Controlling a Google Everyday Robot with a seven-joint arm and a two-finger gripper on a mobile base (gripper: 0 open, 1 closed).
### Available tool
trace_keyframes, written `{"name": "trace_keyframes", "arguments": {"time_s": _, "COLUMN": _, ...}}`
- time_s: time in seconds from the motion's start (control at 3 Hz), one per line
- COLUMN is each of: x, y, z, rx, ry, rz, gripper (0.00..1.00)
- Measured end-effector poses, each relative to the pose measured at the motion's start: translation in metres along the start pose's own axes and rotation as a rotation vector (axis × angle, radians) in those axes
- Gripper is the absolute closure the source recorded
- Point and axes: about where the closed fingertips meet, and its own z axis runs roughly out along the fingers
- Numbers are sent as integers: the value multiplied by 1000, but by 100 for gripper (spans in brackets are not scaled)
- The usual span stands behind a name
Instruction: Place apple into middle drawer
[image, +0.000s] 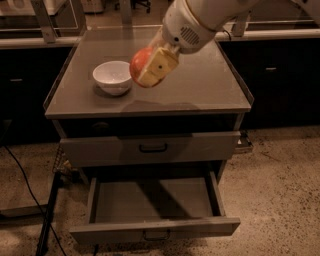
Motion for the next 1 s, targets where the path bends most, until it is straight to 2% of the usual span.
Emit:
{"name": "trace_keyframes", "arguments": {"time_s": 0.33, "x": 23, "y": 36, "z": 13, "rx": -12, "ry": -19, "rz": 24, "gripper": 100}}
{"name": "trace_keyframes", "arguments": {"time_s": 0.67, "x": 67, "y": 73, "z": 52, "rx": 22, "ry": -77, "rz": 54, "gripper": 100}}
{"name": "trace_keyframes", "arguments": {"time_s": 1.0, "x": 107, "y": 98, "z": 105, "rx": 28, "ry": -103, "rz": 75, "gripper": 100}}
